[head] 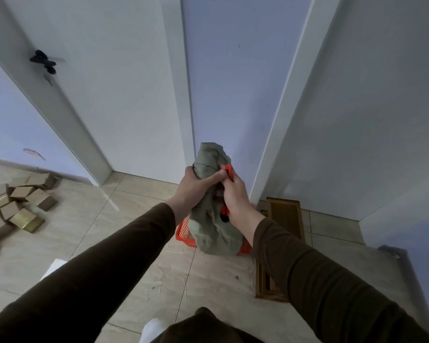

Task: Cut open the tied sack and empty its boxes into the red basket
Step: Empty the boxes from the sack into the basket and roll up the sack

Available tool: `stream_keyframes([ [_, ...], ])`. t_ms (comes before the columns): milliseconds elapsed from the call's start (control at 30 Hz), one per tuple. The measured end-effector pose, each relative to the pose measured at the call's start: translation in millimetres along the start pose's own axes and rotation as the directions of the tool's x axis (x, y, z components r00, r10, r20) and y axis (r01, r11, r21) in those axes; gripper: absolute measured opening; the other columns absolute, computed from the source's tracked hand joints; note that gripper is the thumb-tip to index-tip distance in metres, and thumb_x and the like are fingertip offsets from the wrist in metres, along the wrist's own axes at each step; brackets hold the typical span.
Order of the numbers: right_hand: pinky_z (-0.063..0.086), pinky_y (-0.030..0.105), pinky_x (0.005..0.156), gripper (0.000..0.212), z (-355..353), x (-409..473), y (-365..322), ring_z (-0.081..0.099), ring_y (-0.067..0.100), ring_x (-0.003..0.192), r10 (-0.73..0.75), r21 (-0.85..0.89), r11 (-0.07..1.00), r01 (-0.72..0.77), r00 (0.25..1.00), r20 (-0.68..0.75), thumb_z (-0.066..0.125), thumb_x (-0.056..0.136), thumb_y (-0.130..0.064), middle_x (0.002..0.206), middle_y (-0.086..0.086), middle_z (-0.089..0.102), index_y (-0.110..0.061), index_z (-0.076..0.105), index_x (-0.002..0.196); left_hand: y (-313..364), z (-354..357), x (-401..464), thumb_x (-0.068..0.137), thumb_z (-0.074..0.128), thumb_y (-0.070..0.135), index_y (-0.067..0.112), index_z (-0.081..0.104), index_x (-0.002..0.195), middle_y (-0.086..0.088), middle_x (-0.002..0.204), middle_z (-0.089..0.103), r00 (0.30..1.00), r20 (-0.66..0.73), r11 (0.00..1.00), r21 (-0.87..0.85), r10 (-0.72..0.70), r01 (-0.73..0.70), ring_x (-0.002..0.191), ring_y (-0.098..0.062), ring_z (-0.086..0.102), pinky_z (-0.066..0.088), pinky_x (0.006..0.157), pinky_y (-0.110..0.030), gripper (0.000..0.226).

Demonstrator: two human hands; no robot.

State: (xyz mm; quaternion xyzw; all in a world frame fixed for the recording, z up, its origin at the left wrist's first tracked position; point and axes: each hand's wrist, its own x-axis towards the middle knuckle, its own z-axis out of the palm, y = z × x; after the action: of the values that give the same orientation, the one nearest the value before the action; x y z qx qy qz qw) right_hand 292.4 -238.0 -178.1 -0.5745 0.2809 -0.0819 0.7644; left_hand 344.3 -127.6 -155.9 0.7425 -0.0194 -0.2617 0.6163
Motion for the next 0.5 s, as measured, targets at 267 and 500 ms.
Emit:
stream_keyframes([
  [267,0.058,0.047,0.101,0.035,-13.5,1.1,-7.8,0.066,0.023,0.113,0.121,-0.014,0.993,-0.121,0.993,-0.005,0.049,0.108,-0.05,0.124,-0.001,0.068,-0.031,0.062,0.135,-7.0,0.2,0.2,0.09,0.08,0.025,0.011,0.054,0.134,-0.019,0.125,0.071,0.996,0.033,0.938,-0.336,-0.084,0.09,0.105,-0.034,0.077,0.066,0.083,-0.045,0.052],
  [500,0.053,0.053,0.107,0.045,-19.8,2.9,-10.4,0.067,0.03,0.119,0.247,0.131,0.96,-0.248,0.969,0.028,0.049,0.107,-0.052,0.13,0.008,0.071,-0.028,0.062,0.142,-9.5,1.5,-8.5,0.098,0.065,0.048,0.005,0.071,0.131,-0.023,0.129,0.073,0.925,0.344,0.795,-0.511,-0.159,0.326,0.114,-0.036,0.074,0.06,0.099,-0.049,0.055],
])
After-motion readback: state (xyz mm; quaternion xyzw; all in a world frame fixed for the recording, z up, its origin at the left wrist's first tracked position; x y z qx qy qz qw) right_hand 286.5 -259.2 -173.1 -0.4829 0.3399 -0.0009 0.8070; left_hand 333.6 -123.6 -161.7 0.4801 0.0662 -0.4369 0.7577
